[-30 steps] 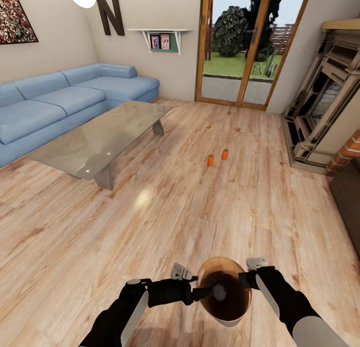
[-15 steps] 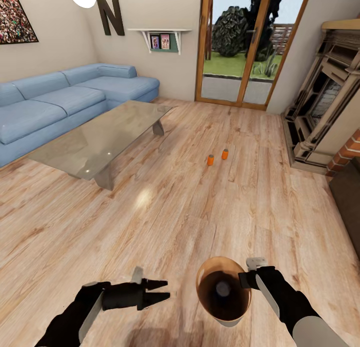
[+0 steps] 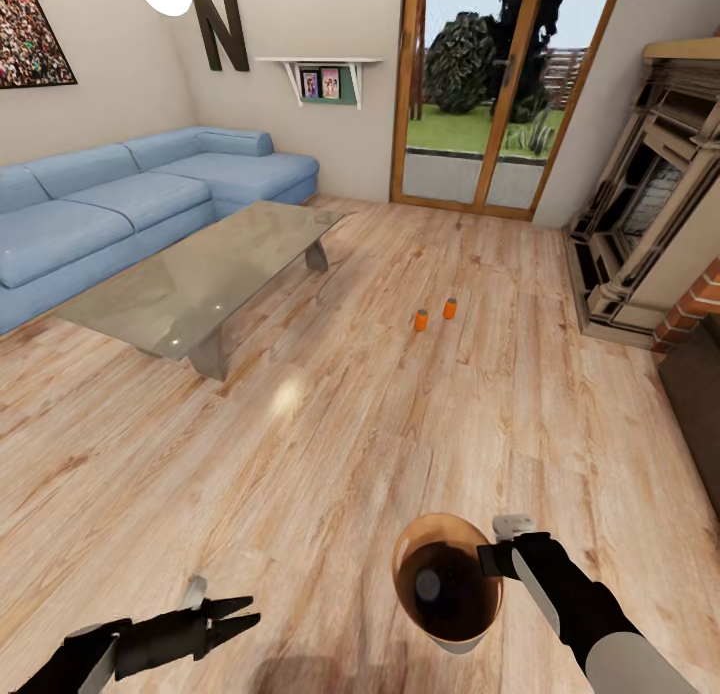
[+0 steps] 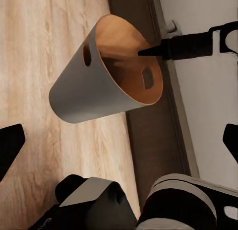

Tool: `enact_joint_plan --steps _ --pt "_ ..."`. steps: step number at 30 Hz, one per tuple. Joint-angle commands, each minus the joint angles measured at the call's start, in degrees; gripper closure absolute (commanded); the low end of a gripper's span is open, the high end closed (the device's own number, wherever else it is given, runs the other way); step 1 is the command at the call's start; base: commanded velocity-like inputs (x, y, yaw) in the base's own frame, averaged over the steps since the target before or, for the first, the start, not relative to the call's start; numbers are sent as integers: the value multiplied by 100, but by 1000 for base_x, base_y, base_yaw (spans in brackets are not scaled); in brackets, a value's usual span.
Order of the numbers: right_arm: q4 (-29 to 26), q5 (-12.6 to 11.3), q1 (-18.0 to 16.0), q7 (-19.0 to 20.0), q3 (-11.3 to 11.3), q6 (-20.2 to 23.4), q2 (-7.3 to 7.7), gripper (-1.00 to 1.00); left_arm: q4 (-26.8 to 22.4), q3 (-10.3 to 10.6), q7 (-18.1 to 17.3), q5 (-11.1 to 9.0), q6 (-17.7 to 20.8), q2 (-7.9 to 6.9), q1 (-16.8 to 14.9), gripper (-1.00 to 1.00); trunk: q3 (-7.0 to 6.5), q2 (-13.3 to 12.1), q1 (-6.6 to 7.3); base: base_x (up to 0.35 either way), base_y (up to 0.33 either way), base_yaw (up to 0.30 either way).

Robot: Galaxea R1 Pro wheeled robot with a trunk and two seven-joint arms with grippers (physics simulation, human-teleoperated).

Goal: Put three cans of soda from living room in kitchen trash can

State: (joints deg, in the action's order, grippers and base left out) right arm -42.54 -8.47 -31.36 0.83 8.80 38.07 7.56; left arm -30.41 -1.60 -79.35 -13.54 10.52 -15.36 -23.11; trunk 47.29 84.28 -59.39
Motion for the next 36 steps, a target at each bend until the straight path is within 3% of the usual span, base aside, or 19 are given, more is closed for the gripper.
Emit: enact_joint_plan --steps 1,6,8,9,13,36 --pt "-2 -67 -1 41 -4 -2 -1 100 105 -16 5 0 -90 -18 0 -100 0 0 0 0 0 0" --pt "-12 -67 1 46 -9 -2 -1 100 614 -163 127 0 -773 -88 0 -100 0 0 0 0 0 0" --pt "-19 -67 0 47 -10 -2 -1 100 657 -196 414 0 -845 -93 0 -100 0 0 0 0 0 0" --pt "-23 -67 1 48 -10 -2 -1 100 684 -214 817 -1 -882 -96 0 -100 0 0 0 0 0 0" --pt "-28 -67 3 49 -10 -2 -1 100 708 -223 1404 -7 -923 -91 0 -100 0 0 0 0 0 0" --pt "-33 -67 7 49 -10 -6 -1 100 703 -218 1496 -8 -929 -90 0 -100 -166 0 0 0 0 0"
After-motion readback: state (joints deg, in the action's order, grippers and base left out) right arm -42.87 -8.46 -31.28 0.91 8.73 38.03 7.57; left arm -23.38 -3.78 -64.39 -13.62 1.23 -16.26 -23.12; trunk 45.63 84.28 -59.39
